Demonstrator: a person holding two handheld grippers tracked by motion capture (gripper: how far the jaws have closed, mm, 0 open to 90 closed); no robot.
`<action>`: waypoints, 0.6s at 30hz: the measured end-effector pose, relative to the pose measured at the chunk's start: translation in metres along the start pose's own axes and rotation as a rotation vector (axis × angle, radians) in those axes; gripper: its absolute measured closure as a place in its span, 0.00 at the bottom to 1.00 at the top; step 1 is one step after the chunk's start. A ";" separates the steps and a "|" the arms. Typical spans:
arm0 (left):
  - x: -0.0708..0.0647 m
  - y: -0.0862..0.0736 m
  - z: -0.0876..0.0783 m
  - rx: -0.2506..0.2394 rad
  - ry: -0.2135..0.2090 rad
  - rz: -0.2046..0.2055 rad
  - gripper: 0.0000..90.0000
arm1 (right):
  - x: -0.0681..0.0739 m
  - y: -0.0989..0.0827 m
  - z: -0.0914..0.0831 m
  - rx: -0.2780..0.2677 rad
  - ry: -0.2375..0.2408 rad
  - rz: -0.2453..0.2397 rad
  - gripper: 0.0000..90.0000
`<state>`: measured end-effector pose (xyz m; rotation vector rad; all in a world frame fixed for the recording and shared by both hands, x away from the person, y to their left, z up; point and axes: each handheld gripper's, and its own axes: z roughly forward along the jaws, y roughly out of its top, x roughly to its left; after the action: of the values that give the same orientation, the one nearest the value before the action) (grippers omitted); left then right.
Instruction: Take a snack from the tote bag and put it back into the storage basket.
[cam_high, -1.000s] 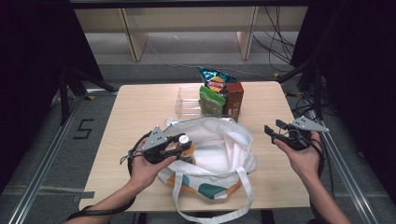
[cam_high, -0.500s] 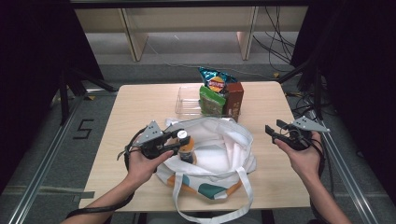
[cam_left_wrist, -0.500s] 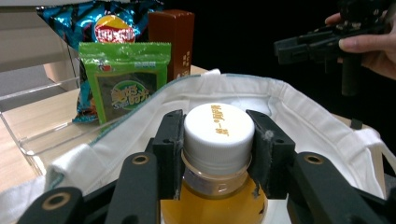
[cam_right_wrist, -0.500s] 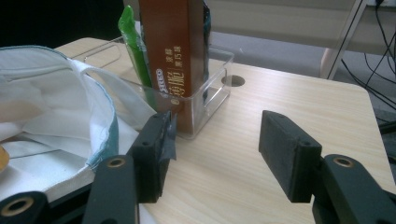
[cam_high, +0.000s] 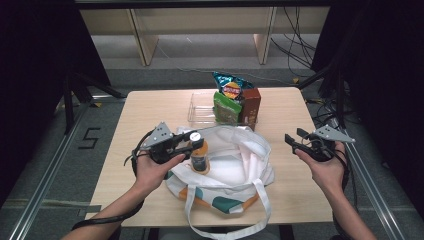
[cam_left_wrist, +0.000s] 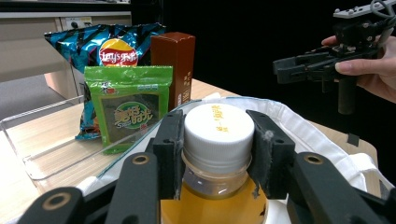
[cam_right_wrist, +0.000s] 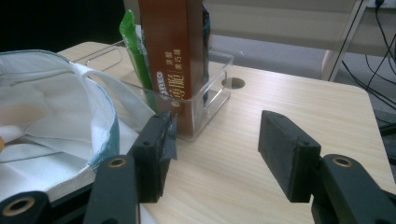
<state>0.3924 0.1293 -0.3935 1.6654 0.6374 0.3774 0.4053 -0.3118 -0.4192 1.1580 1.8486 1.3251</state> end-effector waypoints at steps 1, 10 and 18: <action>0.000 0.000 0.000 -0.001 -0.001 0.001 0.65 | 0.003 0.000 -0.001 0.012 -0.006 0.040 0.51; 0.000 0.006 -0.002 -0.015 0.004 0.005 0.65 | 0.002 0.000 -0.002 0.003 -0.009 0.025 0.51; 0.001 0.010 -0.005 -0.033 0.008 0.005 0.65 | 0.002 0.001 -0.002 0.018 0.004 0.033 0.51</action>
<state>0.3927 0.1328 -0.3834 1.6353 0.6300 0.3965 0.4024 -0.3107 -0.4178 1.2011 1.8550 1.3328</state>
